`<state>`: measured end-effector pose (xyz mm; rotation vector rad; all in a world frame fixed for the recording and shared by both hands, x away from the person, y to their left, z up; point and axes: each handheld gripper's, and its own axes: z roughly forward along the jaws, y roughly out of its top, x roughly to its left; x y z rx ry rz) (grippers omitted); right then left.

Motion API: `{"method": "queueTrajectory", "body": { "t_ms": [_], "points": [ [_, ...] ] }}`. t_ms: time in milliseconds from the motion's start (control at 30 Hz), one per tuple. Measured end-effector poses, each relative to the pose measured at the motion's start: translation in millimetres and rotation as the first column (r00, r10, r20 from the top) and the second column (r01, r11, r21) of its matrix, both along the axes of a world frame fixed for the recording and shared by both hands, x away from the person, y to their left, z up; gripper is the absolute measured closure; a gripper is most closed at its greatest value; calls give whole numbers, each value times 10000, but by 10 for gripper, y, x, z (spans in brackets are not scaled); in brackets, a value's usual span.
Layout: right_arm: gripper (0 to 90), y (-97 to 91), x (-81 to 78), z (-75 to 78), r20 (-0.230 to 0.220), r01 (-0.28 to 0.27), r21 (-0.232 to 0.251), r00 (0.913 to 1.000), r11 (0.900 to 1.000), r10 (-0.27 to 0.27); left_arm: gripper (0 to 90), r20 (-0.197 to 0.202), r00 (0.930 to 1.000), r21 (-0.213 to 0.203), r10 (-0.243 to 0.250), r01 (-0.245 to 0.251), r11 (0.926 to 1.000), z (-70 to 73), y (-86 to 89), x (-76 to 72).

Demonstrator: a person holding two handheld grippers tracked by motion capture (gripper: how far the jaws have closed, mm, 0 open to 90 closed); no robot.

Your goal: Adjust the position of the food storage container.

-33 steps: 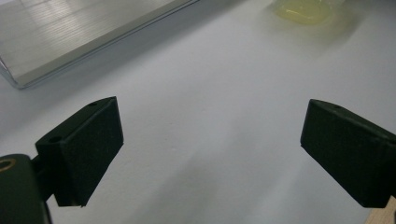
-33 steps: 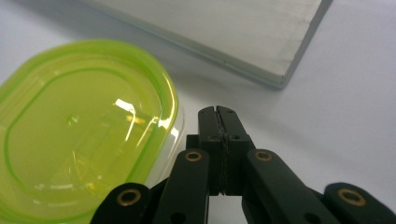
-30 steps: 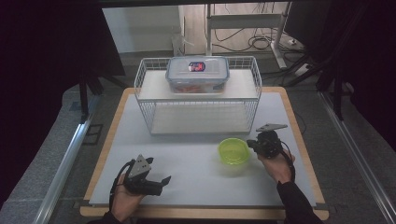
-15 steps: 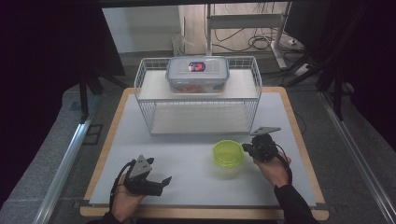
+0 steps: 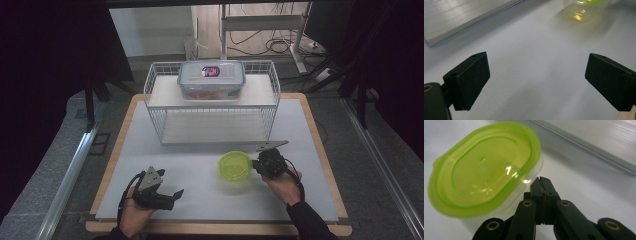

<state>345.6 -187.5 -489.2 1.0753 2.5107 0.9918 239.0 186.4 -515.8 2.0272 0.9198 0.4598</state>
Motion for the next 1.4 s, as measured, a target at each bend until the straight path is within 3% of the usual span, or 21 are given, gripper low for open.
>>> {"method": "queueTrajectory", "body": {
  "t_ms": [333,600,900,1100,1400],
  "points": [
    [893,54,-14,-54,-253,-116,10,9996,9999,117,55,-11,10000,9,-28,28,10000,-1,-5,-1],
    [890,-73,38,-73,-324,305,68,9990,9995,-302,55,-34,10000,17,-33,33,10000,-5,-5,1],
    [887,-242,140,81,173,873,486,9960,9950,-882,55,-84,10000,-20,-18,18,10000,-11,-9,8],
    [885,-146,192,123,363,777,323,9962,9965,-789,55,-85,10000,32,-52,52,10000,-15,-25,10],
    [886,-19,287,91,182,664,158,9976,9977,-667,55,-121,9999,53,-84,85,9999,-18,-24,10]
  ]
}}
